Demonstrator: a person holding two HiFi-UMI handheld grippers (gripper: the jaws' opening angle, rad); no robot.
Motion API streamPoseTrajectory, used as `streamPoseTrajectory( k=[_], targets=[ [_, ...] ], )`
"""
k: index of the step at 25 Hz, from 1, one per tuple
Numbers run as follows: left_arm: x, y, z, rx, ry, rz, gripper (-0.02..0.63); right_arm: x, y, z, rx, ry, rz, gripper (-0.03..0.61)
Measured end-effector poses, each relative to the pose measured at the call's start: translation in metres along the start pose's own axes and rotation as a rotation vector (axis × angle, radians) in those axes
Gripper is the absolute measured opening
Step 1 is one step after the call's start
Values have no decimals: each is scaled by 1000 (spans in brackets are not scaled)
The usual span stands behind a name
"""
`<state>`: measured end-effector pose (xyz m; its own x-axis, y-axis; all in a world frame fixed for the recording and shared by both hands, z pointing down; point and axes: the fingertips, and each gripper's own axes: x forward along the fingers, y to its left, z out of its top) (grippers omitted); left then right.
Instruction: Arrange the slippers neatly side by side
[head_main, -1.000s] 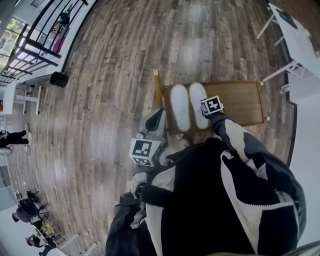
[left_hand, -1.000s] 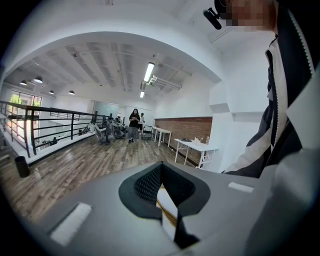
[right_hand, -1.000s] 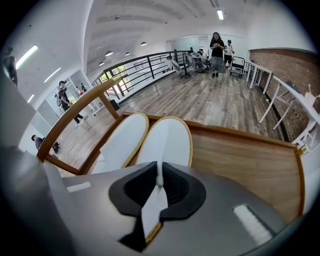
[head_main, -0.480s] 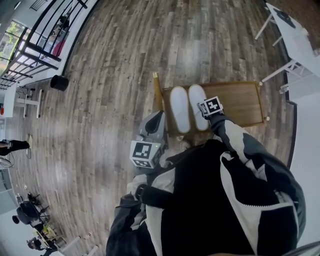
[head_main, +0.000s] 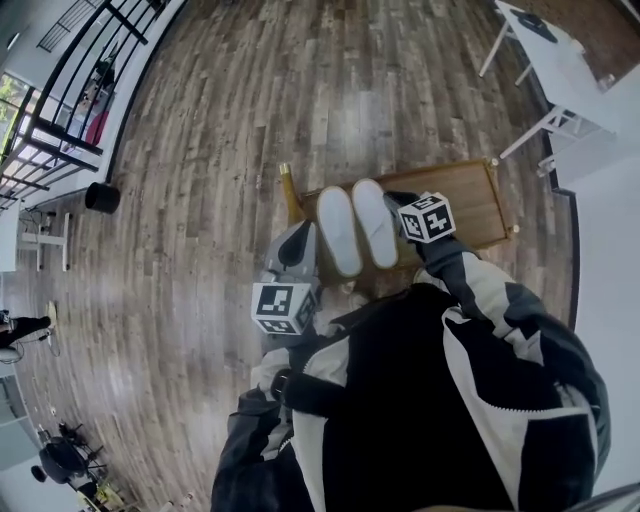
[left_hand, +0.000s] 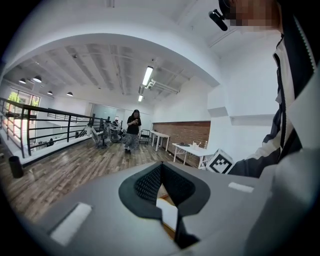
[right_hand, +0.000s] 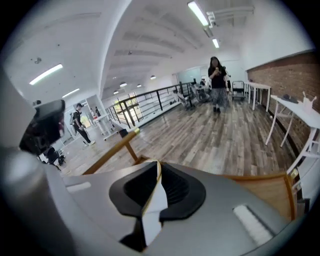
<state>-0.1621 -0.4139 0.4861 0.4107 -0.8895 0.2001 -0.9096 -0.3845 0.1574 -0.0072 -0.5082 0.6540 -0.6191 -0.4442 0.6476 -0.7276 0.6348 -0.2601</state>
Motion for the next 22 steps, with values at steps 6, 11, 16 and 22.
streamPoseTrajectory(
  k=[6,11,16,22],
  targets=[
    [38,-19,30,25,-38,-52,17,-97,37,100,-126,-325,35,5],
    [68,-47,53,57,-76,-96,17,-169,45,141,-246,-500,-4,3],
    [88,-73,73,77,-112,-125,17,-207,35,144,-283,-558,-43,2],
    [102,-98,76,92,-117,-144,17,-216,10,134,-244,-544,-51,1]
  ],
)
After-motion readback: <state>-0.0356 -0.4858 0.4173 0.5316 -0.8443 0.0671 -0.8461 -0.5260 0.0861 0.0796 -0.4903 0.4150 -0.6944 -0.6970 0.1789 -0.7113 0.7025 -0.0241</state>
